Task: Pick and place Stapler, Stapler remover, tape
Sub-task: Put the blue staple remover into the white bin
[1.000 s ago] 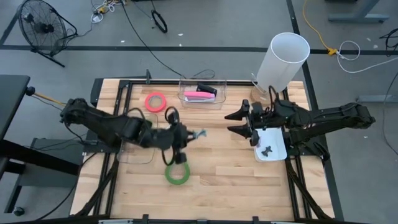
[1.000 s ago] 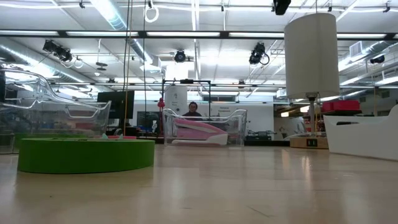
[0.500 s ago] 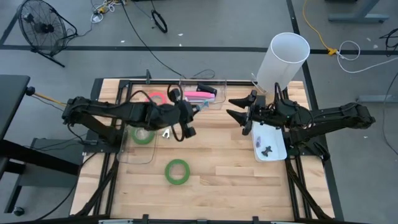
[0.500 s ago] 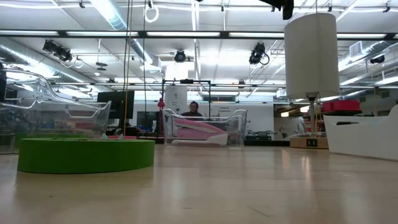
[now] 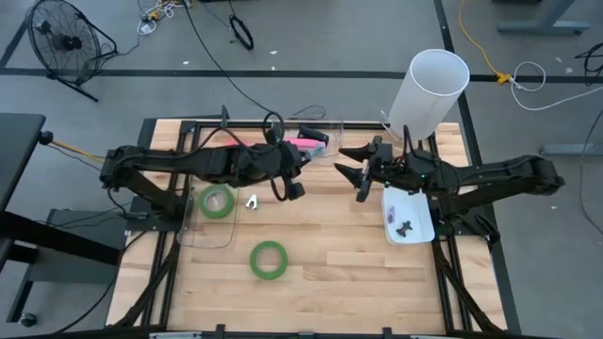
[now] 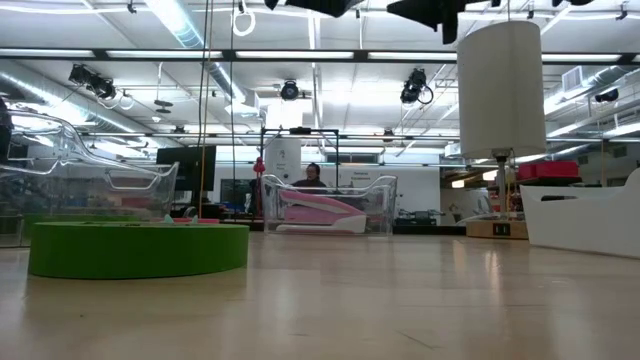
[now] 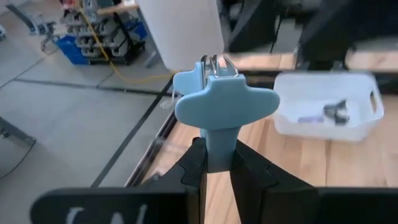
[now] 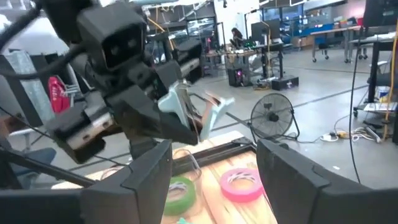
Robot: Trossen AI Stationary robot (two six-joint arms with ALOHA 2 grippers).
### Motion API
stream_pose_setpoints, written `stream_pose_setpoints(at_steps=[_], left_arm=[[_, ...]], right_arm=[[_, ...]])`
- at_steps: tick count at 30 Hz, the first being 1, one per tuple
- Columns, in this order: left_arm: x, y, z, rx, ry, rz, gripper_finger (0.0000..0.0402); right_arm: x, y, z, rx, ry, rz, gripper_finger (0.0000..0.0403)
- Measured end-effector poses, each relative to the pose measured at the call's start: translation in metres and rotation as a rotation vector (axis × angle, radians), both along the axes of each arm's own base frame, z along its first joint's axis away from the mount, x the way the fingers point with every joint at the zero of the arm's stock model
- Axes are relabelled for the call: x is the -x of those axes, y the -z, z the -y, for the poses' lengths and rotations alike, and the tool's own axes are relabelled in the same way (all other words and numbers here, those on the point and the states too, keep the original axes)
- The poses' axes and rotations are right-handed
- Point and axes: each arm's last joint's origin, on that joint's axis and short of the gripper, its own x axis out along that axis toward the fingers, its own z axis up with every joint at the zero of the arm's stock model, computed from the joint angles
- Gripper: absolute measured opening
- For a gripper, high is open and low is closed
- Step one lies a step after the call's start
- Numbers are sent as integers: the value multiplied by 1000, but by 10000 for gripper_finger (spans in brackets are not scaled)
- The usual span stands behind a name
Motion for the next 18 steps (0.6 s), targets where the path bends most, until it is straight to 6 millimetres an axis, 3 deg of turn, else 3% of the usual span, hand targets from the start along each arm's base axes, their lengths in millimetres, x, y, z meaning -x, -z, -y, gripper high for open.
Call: stream_pose_setpoints(at_steps=[12,18], left_arm=[[-10,10,1,-5,10,-25,53],[-10,10,0,-7,7,-25,54]], right_arm=[[-31,18,6,-37,-41,38,230],[-33,21,6,-52,-44,36,199]])
